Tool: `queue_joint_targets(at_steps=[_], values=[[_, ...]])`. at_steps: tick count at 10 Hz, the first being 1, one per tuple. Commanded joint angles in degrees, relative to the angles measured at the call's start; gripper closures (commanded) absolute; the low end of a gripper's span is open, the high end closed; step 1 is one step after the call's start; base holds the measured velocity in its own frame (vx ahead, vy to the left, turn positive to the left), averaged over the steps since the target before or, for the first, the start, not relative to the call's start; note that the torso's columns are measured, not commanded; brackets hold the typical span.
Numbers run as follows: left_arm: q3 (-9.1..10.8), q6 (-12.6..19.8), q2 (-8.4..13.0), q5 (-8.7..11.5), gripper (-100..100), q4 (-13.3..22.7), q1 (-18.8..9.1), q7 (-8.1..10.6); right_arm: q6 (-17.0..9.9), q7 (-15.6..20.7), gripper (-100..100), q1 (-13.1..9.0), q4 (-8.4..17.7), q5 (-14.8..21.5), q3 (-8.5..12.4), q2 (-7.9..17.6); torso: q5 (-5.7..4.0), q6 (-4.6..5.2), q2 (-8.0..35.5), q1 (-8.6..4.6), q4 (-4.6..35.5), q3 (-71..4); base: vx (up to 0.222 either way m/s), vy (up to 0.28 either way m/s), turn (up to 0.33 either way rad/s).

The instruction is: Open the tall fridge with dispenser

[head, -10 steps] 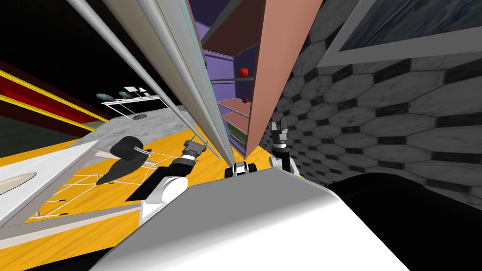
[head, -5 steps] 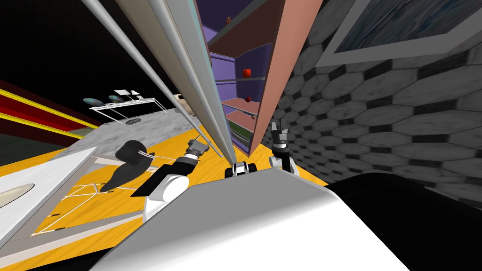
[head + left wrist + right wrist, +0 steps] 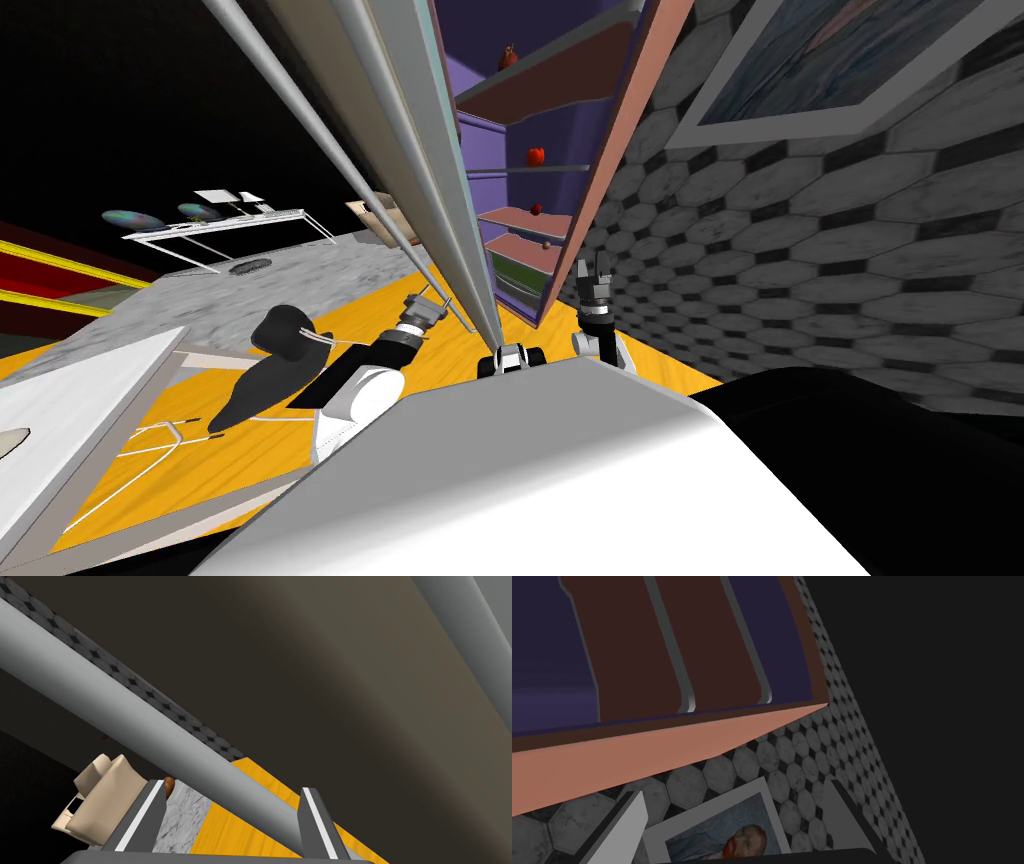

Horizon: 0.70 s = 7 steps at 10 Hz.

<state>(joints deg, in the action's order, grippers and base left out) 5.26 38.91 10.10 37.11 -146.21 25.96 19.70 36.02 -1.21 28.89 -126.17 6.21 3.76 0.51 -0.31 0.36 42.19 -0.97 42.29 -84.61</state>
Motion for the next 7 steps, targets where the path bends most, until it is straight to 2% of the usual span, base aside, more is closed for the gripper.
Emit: queue_joint_targets(at_steps=[1, 2, 3, 5, 6, 7], values=[[-1.16, 0.6, 0.9, 0.6, 100, 0.6, -1.7, -0.14, 0.0, 0.0, 0, 0.0, 0.0, 0.0, 0.0, 0.0, -0.03, 0.07, 0.0, -0.08, 0.0, 0.0, -0.039, 0.342, -0.243], [-1.16, 0.6, 0.9, 0.6, 100, 0.6, -1.7, -0.14, 0.0, 0.0, 0, 0.0, 0.0, 0.0, 0.0, 0.0, -0.05, 0.34, 0.0, -0.01, 0.0, 0.0, -0.014, 0.298, -0.085], [-1.57, 0.8, 1.3, 0.8, 100, 0.9, -2.4, -0.18, 0.0, 0.0, 0, 0.0, 0.0, 0.0, 0.0, 0.0, -0.08, 0.15, -0.1, -0.24, 0.0, 0.0, -0.017, 0.303, -0.141], [-2.38, 1.2, 2.1, 1.1, 100, 1.4, -3.6, -0.26, 0.0, 0.0, 0, 0.0, 0.0, 0.0, 0.0, 0.0, -0.10, 0.48, 0.0, -0.25, -0.1, 0.0, -0.033, 0.404, -0.301], [-2.79, 1.4, 2.4, 1.3, 100, 1.7, -4.3, -0.30, 0.0, 0.0, 0, 0.0, 0.0, 0.0, 0.0, 0.0, -0.16, 0.43, -0.1, -0.19, 0.0, -0.1, -0.056, 0.437, -0.325], [-2.16, 1.1, 2.3, 1.4, 100, 2.1, -3.6, -0.04, 0.0, 0.0, 0, 0.0, 0.0, 0.0, 0.0, 0.0, -0.13, 0.09, -0.2, 0.12, 0.0, -0.2, -0.034, 0.200, -0.083]])
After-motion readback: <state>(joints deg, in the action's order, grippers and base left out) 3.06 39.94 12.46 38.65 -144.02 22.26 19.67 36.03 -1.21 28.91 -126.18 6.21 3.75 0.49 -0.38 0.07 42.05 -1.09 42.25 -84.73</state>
